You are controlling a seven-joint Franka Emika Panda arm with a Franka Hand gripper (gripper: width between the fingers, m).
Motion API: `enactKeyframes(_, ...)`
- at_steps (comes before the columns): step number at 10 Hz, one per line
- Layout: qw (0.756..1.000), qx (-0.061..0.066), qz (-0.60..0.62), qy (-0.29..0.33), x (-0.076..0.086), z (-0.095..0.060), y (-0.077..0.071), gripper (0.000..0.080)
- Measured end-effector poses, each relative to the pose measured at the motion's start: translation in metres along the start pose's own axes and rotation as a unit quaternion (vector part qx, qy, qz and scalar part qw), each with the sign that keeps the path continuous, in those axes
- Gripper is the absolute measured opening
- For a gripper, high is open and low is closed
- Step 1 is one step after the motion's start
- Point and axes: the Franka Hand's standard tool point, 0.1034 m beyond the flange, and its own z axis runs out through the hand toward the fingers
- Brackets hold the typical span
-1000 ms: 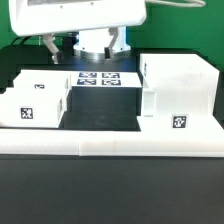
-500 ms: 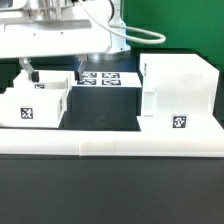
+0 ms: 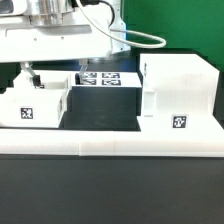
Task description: Assemble drawer
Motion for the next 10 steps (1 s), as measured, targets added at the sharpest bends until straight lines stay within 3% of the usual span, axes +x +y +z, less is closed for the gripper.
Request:
enactKeyframes(4,1.0,-0.002,-0.011,-0.02,-0.009,0.026,0.004,0.0648)
enactKeyframes(7,1.0,-0.011,-0.011,-0.02,-0.013,0.043,0.007,0.0648)
enactKeyframes(10,1.0,-0.015,-0.015,-0.013,-0.012,0.05,0.0,0.0648)
